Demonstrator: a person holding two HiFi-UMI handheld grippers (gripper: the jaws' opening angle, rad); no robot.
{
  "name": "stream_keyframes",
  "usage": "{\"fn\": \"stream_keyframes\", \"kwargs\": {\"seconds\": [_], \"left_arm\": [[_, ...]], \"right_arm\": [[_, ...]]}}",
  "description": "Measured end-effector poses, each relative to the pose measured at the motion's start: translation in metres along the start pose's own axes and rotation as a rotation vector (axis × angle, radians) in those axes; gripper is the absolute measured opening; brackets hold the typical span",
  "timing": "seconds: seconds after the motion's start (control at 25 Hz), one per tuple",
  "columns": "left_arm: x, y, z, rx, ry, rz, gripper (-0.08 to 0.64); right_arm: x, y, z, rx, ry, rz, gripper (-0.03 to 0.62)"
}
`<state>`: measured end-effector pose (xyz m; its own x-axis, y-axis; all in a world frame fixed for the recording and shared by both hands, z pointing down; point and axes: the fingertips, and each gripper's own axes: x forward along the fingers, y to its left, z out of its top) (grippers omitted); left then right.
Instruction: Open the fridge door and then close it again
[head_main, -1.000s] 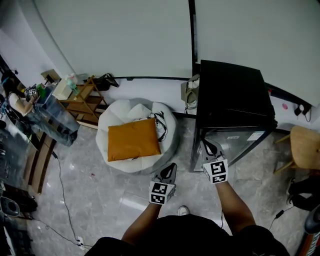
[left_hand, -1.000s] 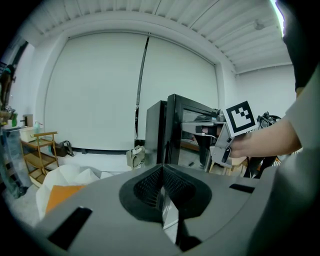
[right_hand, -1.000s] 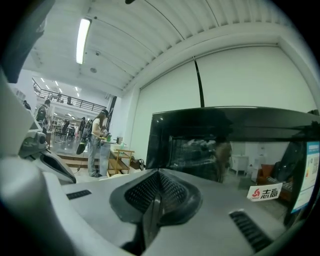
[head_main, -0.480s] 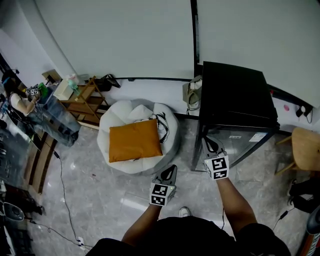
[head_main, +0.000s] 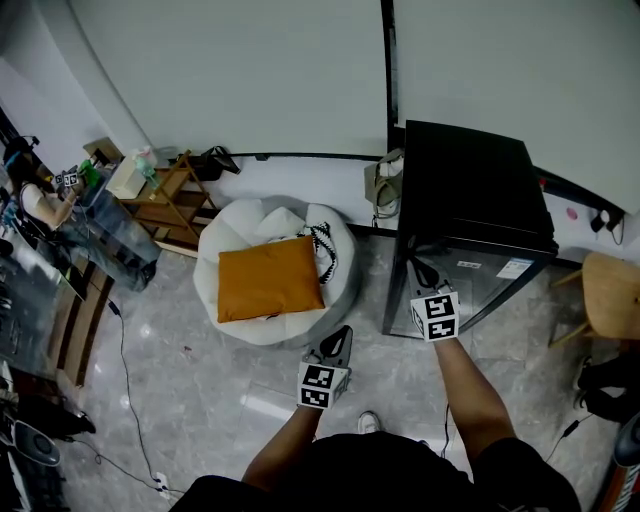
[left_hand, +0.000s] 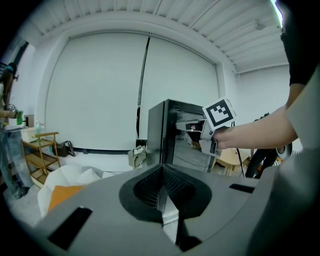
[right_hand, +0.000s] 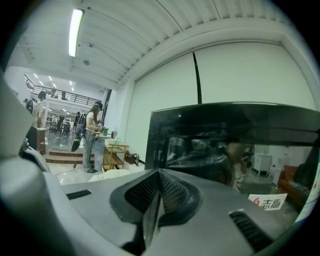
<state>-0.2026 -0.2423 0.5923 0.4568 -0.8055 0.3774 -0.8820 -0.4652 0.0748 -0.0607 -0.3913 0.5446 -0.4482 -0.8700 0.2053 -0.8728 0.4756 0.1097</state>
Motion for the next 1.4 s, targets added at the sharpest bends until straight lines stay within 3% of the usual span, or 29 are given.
{"fn": "stream_keyframes", "kwargs": {"seconds": [0.44, 0.92, 1.12, 1.4], "left_arm": [[-0.008, -0.018, 0.003, 0.024, -0.004, -0.009, 0.021], [-0.029, -0.074, 0.026, 0.036, -0.061, -0.039, 0.021], [-0.039, -0.098, 0.03, 0.022, -0.054, -0.011, 0.021], [-0.049, -0.146, 0.024, -0.005, -0.061, -0.031, 0.021]], "right_arm": [[-0.026, 0.018, 0.028, 0.051, -0.056, 0.036, 0.02], [-0.148, 0.064, 0.042, -0.076, -0.135, 0.137, 0.019], [-0.203, 0.072, 0.032, -0.098, -0.122, 0.178, 0.018], [-0.27, 0.053, -0.024, 0.011, -0.03, 0.118, 0.018]]}}
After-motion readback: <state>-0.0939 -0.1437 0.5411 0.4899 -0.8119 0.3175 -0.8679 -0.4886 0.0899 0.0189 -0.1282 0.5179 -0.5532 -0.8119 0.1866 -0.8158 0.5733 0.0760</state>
